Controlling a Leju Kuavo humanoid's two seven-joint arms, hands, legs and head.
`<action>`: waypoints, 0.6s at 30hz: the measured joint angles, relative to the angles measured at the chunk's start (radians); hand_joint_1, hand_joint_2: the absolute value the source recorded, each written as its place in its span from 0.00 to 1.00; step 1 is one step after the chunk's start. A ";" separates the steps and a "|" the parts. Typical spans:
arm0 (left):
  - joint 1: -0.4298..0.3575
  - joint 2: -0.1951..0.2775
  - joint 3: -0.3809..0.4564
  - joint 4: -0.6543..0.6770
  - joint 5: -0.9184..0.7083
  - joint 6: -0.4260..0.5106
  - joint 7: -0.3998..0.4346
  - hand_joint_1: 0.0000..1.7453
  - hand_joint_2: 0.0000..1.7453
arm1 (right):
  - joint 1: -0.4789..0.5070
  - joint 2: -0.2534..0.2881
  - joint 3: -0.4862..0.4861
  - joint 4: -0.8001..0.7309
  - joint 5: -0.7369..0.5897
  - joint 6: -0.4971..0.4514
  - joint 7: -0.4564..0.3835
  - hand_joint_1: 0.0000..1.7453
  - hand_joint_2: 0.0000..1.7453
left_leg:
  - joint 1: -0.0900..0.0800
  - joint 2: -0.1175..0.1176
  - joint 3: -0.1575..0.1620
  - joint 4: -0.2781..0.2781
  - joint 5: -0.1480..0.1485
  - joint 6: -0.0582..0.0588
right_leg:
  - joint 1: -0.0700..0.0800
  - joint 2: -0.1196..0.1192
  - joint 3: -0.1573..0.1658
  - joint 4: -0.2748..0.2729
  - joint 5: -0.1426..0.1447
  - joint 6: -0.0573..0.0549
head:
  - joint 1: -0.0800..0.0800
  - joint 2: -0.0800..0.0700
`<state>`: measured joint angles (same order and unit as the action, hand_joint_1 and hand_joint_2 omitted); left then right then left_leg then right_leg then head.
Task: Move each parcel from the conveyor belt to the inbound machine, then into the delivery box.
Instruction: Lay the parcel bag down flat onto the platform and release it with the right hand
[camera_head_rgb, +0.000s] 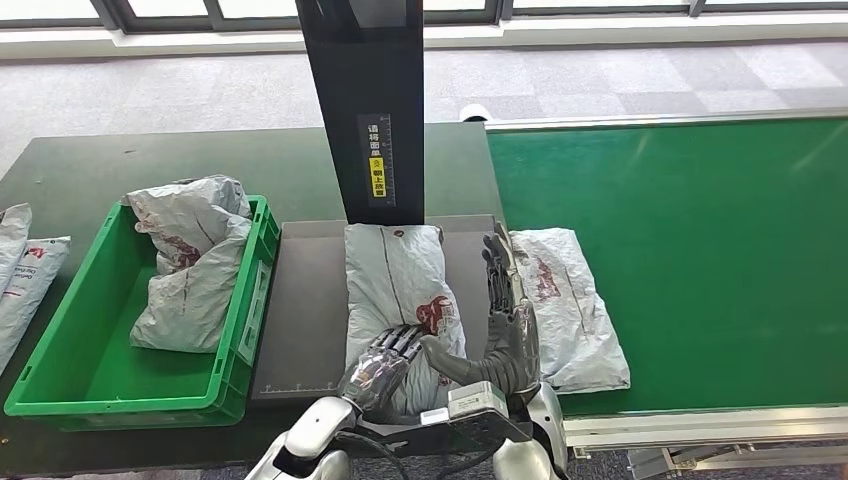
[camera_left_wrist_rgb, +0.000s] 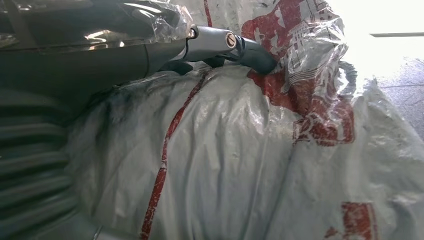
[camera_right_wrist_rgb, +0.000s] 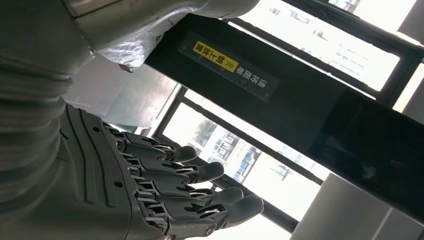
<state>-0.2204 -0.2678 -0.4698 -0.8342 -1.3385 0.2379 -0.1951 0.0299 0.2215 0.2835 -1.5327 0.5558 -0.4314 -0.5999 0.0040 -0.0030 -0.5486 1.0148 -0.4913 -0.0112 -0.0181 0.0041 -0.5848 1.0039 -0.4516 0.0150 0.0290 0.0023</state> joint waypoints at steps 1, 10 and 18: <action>0.000 0.000 -0.001 0.001 0.000 0.000 0.000 0.00 1.00 | 0.001 -0.001 0.001 -0.002 0.000 0.000 0.000 0.00 1.00 | 0.000 0.000 0.000 0.000 0.000 0.000 | 0.000 0.000 0.000 0.000 0.000 0.000 | 0.000 0.000; 0.003 -0.004 -0.010 0.003 0.000 -0.001 0.002 0.00 1.00 | 0.004 -0.004 0.003 -0.013 0.000 0.000 0.000 0.00 1.00 | 0.000 0.000 0.002 0.000 0.000 0.000 | 0.000 0.000 0.004 0.000 0.000 0.000 | 0.000 0.000; 0.004 -0.008 -0.011 0.003 -0.002 -0.012 0.002 0.00 1.00 | 0.004 -0.008 0.003 -0.013 -0.008 0.001 -0.001 0.00 1.00 | 0.000 0.000 0.002 0.000 0.000 0.000 | 0.000 0.000 0.006 0.000 0.000 0.000 | 0.000 0.000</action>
<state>-0.2166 -0.2755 -0.4807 -0.8312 -1.3402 0.2258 -0.1931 0.0343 0.2131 0.2869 -1.5454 0.5480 -0.4303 -0.6013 0.0040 -0.0028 -0.5469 1.0146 -0.4913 -0.0111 -0.0181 0.0040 -0.5790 1.0039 -0.4517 0.0149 0.0290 0.0023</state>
